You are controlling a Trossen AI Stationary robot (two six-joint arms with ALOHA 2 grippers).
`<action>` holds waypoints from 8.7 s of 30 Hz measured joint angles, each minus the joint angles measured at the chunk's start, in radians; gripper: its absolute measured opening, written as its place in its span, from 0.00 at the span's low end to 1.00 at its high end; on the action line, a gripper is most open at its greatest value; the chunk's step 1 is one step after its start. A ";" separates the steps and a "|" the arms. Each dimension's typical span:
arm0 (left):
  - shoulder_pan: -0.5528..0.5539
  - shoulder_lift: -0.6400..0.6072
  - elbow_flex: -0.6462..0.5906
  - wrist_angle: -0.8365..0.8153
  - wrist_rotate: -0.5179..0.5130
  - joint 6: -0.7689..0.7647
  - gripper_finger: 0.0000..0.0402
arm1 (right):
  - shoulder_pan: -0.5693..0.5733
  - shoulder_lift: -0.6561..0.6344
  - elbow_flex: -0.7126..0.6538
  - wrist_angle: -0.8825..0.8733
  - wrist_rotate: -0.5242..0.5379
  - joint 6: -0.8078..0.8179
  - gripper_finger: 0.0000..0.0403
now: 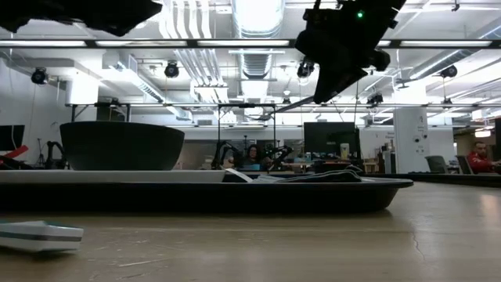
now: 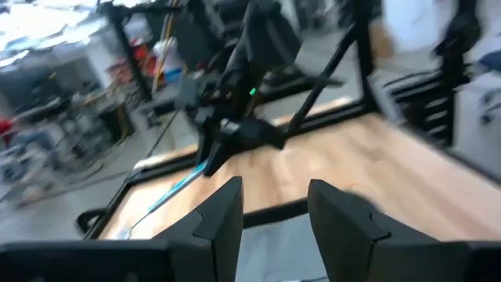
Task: Set up tray
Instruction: Put the green fork on the gray napkin
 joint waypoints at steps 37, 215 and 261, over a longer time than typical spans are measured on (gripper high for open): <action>-0.041 -0.491 -0.347 0.044 0.142 -0.022 0.31 | 0.164 0.487 0.381 -0.258 -0.073 0.911 0.11; -0.040 -0.698 -0.377 -0.171 0.189 -0.096 0.31 | 0.007 0.593 0.541 -0.255 -0.358 0.646 0.02; -0.040 -0.698 -0.377 -0.172 0.189 -0.096 0.31 | -0.009 0.609 0.513 -0.181 -0.443 0.531 0.10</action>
